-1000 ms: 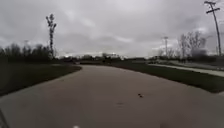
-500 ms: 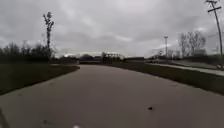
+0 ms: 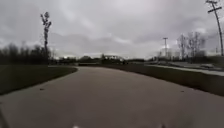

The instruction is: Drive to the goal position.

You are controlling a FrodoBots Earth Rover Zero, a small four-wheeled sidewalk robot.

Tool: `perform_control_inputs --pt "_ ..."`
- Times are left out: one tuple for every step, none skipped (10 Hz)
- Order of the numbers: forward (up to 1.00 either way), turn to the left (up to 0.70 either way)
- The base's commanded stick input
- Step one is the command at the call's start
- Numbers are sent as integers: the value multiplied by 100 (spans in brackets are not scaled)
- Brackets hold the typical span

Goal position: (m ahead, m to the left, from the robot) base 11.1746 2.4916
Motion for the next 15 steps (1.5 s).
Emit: perform_control_inputs --pt "100 0" --pt "100 0" --pt "100 0" --pt "100 0" --pt "100 0" --pt "100 0" --pt "100 0" --pt "100 0" --pt "100 0" --pt "100 0" --pt "100 0" --pt "100 0" --pt "100 0" --pt "100 0" --pt "100 0"
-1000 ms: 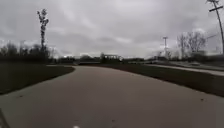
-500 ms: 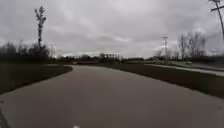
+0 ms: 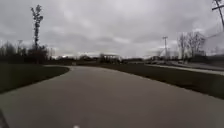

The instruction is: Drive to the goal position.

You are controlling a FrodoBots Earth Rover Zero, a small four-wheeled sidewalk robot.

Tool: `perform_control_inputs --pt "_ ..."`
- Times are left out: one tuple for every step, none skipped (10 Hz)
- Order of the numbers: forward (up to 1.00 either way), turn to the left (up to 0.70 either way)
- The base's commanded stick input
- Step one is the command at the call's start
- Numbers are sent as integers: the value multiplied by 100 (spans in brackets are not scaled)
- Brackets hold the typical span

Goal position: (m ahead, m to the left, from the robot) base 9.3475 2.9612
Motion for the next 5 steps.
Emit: perform_control_inputs --pt "100 0" --pt "100 0" --pt "100 0" --pt "100 0" --pt "100 0"
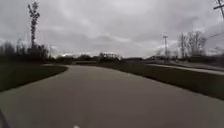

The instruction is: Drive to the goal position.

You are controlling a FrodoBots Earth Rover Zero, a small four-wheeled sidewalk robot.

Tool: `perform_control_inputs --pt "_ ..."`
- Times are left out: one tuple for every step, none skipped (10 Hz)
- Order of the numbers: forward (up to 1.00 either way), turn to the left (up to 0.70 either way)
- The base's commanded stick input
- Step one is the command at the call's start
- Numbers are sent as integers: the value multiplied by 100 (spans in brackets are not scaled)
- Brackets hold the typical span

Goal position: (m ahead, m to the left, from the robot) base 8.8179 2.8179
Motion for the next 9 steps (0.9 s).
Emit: perform_control_inputs --pt "100 0" --pt "100 0" --pt "100 0" --pt "100 0" --pt "100 0" --pt "100 0" --pt "100 0" --pt "100 0" --pt "100 0"
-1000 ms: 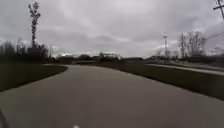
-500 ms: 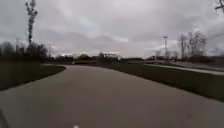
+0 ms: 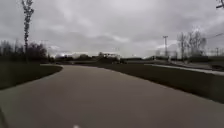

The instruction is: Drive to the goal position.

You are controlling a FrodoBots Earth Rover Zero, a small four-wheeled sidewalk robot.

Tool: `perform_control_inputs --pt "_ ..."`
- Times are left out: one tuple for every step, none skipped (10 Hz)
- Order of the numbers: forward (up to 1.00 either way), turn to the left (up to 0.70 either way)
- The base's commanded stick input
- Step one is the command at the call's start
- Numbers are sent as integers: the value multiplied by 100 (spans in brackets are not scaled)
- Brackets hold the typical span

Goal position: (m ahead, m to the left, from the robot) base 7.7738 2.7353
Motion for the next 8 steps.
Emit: perform_control_inputs --pt "100 0" --pt "100 0" --pt "100 0" --pt "100 0" --pt "100 0" --pt "100 0" --pt "100 0" --pt "100 0"
